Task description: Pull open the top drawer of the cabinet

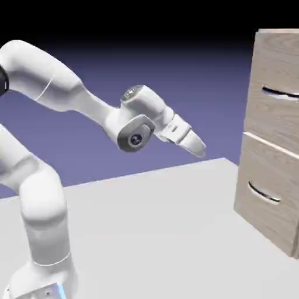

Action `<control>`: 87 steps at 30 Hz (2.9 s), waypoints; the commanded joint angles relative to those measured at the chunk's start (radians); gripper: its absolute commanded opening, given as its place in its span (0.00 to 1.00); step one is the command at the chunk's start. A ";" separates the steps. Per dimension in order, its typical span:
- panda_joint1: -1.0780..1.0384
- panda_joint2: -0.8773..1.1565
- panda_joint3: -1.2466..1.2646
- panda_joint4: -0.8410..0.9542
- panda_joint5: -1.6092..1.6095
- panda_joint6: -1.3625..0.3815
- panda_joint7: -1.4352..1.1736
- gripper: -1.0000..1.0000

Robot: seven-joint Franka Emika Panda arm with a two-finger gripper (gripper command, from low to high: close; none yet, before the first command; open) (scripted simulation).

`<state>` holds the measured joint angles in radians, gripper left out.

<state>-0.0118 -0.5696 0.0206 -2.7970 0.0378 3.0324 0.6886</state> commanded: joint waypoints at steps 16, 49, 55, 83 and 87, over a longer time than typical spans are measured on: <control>-0.316 0.006 0.273 0.173 0.501 -0.061 -0.696 0.50; -0.969 0.017 0.836 0.529 1.535 -0.187 -2.131 0.50; -1.088 0.019 0.938 0.594 1.723 -0.210 -2.392 0.50; -1.631 0.029 1.406 0.891 2.583 -0.315 -3.586 0.50; -1.739 0.011 1.499 0.963 2.576 -0.304 -3.559 0.50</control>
<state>-1.7510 -0.5582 1.5191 -1.8338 2.6141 2.7282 -2.8703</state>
